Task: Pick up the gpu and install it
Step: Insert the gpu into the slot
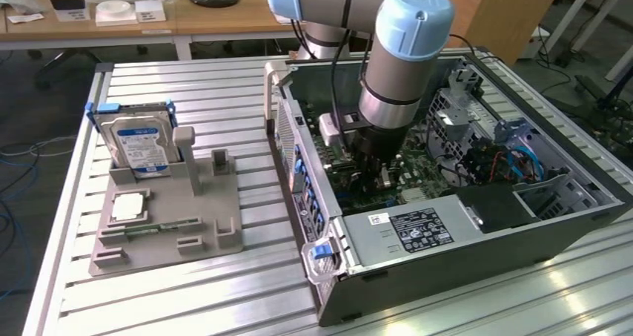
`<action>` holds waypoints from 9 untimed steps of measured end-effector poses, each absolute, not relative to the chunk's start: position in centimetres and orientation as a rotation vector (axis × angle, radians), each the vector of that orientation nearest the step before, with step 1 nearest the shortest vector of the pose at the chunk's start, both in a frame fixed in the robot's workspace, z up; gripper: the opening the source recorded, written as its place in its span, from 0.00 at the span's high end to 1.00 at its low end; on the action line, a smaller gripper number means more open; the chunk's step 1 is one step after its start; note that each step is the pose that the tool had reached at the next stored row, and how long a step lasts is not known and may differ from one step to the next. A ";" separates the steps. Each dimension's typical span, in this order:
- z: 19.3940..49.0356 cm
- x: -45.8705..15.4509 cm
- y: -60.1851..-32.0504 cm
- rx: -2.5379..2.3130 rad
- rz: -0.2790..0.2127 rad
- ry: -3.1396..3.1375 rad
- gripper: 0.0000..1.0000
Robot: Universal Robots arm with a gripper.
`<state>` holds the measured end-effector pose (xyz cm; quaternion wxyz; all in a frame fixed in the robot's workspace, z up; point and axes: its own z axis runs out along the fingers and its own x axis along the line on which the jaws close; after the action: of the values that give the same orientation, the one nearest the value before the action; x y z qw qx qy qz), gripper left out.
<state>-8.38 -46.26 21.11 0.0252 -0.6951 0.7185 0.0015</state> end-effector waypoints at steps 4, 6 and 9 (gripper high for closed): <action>21.2 -8.4 -46.3 -2.150 0.004 2.222 0.65; 21.5 -8.4 -46.3 -2.149 0.005 2.222 0.65; 22.6 -8.4 -46.3 -2.149 0.005 2.222 0.65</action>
<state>-8.38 -46.26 22.55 0.0252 -0.6951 0.7185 0.0015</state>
